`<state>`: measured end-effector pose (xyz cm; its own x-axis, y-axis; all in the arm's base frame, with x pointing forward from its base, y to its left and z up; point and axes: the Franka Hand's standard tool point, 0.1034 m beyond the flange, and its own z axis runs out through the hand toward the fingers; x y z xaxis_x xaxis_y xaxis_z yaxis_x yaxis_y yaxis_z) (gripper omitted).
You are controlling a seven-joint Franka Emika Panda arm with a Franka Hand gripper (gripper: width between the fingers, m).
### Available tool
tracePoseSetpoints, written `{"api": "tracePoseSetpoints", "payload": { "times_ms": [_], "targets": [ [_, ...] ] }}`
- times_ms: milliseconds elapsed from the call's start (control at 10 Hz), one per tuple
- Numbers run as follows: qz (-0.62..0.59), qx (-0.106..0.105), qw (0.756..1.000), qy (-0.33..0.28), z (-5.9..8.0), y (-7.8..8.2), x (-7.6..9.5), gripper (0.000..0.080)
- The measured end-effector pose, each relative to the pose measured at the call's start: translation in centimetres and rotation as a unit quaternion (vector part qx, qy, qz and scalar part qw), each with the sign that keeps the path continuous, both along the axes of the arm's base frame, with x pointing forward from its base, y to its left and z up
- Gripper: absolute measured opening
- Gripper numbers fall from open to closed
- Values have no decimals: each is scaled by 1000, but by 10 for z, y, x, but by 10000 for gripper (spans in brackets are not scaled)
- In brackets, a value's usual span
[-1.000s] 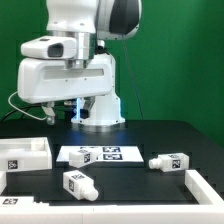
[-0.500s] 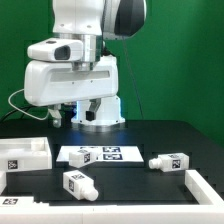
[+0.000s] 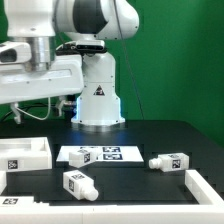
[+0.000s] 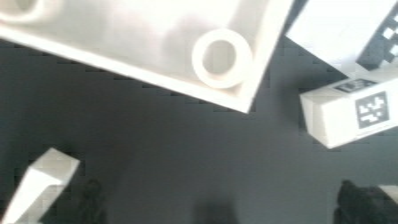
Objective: Assemble one leg
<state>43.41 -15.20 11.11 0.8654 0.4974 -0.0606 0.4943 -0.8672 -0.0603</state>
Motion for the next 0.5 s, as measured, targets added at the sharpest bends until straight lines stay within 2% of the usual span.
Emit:
{"api": "tracePoseSetpoints", "payload": {
  "times_ms": [200,400,500],
  "targets": [
    [16,1,1000,-1,-2,-4,-1,650],
    [180,12,984,-10,-22,-31,-10,650],
    [235,11,972,-19,-29,-39,-11,650]
  ]
}}
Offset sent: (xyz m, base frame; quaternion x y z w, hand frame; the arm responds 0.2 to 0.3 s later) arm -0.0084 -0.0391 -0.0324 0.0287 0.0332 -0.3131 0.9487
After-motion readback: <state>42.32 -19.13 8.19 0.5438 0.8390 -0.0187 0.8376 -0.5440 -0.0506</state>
